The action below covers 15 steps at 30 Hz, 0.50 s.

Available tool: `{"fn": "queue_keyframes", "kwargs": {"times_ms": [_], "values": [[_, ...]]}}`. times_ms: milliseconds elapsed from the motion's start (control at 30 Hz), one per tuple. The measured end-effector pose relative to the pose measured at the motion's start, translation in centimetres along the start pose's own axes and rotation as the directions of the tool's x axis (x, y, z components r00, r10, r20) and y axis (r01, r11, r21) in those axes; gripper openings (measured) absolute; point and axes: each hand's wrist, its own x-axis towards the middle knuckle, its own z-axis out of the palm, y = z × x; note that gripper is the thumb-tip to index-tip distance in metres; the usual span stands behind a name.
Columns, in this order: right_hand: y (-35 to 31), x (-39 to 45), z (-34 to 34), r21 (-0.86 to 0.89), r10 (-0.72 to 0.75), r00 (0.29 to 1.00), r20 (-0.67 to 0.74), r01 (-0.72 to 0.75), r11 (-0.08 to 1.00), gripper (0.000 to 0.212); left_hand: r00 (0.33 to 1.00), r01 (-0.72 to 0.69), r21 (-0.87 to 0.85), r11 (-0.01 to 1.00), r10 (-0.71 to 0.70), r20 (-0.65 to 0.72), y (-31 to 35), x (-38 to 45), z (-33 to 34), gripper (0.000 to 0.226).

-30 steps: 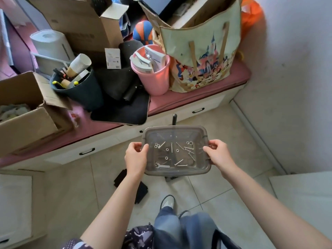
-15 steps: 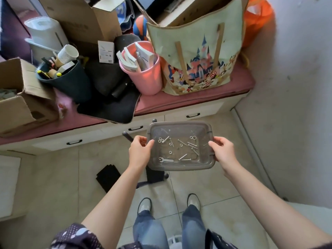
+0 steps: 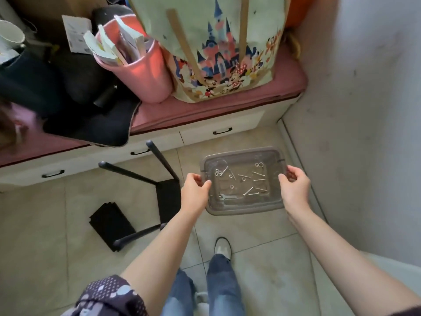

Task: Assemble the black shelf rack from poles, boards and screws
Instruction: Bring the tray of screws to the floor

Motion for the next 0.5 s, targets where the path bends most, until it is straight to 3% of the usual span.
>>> {"fn": "queue_keyframes", "kwargs": {"times_ms": [333,500], "values": [[15.6,8.8,7.0,-0.165,-0.036,0.998,-0.054,0.026,0.986,0.029,0.978,0.077,0.039,0.996,-0.083,0.189,-13.2,9.2,10.3,0.057],[26.4,13.1,14.0,-0.23,-0.084,0.994,-0.073,0.065,0.971,0.024,0.973,0.111,0.046,0.993,-0.118,0.199,-23.0,15.4,14.9,0.045]]}}
